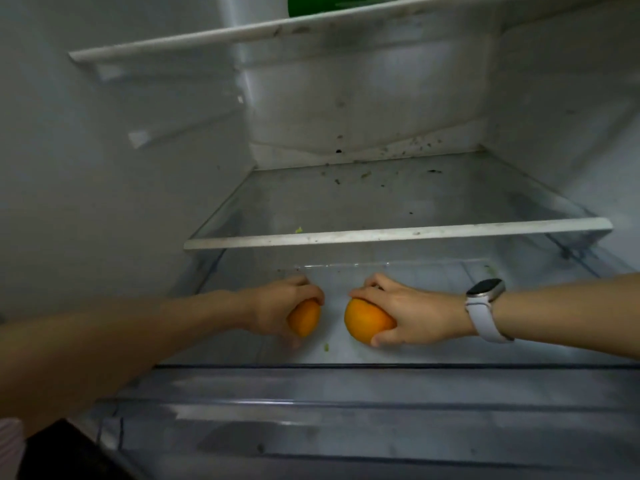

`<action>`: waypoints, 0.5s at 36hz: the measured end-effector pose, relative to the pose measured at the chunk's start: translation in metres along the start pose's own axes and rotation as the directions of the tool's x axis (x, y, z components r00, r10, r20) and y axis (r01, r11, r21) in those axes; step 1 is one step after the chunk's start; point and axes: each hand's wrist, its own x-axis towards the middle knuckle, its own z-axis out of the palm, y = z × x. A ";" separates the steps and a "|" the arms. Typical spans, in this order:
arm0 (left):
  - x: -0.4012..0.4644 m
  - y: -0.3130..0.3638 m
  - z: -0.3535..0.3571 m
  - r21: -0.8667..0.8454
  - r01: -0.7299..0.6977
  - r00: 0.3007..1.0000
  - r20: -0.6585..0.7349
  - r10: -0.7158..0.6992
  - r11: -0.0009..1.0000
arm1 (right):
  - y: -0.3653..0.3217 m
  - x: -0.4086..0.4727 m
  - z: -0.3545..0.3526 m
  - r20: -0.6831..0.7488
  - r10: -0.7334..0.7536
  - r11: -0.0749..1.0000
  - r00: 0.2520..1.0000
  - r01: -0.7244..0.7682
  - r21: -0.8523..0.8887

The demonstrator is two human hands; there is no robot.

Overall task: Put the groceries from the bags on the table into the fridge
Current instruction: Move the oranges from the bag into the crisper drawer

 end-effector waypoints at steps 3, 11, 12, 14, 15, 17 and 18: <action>0.000 0.002 0.002 0.003 0.034 0.998 0.044 -0.034 0.999 | 0.001 0.000 -0.001 0.034 0.008 1.000 0.999 -0.009 0.015; -0.014 0.014 -0.024 0.126 0.147 0.962 0.213 -0.171 0.981 | -0.019 -0.001 -0.041 0.225 0.016 0.991 0.974 0.014 -0.131; -0.016 0.020 -0.031 0.166 0.163 0.952 0.233 -0.199 0.973 | -0.024 -0.001 -0.049 0.267 0.038 0.990 0.963 0.000 -0.139; -0.024 0.032 -0.045 0.233 0.194 0.926 0.276 -0.256 0.953 | -0.036 -0.003 -0.069 0.325 0.087 0.987 0.942 -0.038 -0.154; -0.029 0.038 -0.053 0.262 0.209 0.917 0.282 -0.282 0.942 | -0.044 -0.006 -0.078 0.340 0.097 0.988 0.935 -0.051 -0.142; -0.043 0.047 -0.070 0.295 0.264 0.913 0.229 -0.336 0.918 | -0.060 -0.011 -0.097 0.346 0.094 0.996 0.934 -0.087 -0.037; -0.051 0.050 -0.079 0.294 0.304 0.915 0.172 -0.364 0.906 | -0.068 -0.012 -0.104 0.313 0.080 0.995 0.946 -0.094 0.030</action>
